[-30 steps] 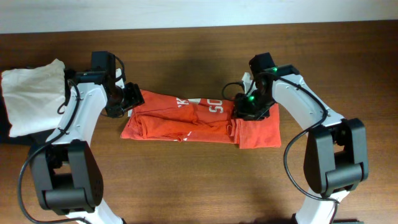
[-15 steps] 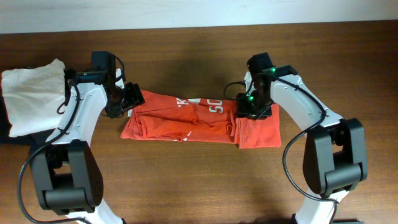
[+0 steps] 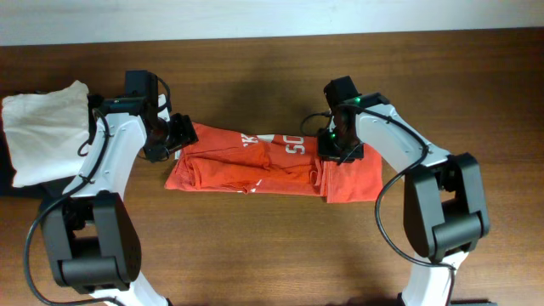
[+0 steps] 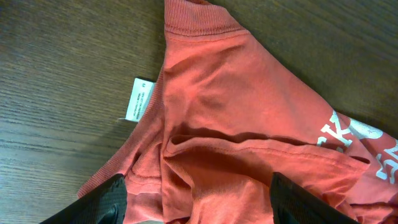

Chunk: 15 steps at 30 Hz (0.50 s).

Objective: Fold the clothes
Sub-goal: 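Fold the right end of the strip leftward with the right gripper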

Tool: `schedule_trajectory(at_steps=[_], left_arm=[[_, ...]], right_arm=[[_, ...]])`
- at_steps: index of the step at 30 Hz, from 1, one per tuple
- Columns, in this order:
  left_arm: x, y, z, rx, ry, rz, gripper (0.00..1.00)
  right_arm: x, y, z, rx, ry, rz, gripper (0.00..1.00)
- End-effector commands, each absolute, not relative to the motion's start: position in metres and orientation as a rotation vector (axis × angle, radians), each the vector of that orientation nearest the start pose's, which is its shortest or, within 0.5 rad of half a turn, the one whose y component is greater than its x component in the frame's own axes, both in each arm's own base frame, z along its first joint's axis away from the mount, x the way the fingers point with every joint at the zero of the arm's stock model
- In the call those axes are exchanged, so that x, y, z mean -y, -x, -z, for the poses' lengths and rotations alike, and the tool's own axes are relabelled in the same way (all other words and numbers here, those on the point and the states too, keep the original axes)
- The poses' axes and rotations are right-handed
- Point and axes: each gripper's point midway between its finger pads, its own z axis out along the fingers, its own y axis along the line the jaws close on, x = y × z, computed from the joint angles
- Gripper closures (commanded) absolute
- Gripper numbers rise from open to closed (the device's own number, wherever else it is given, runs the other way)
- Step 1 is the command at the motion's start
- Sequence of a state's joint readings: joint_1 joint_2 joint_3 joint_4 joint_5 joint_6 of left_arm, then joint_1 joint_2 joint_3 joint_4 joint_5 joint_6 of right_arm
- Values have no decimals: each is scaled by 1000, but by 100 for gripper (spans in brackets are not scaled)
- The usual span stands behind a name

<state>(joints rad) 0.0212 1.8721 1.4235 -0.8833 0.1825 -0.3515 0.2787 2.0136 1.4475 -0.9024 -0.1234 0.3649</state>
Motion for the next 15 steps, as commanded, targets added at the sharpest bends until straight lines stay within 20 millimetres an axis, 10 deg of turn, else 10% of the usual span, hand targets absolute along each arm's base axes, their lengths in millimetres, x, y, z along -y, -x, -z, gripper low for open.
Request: schedule_trajectory(at_steps=[1,7,15], left_arm=[[21,-406,-84,-2859,483,309,27],[21,-406,-84,-2860,483,309,27],[21,-405,-84,-2863,484,309,27]], right_arm=[[-130,-380,-17,-3081,-139,-181,71],[-131,-382,-10,-3084,-139,-186,96],[-134,-394,-28,-3047,-136,-205,96]])
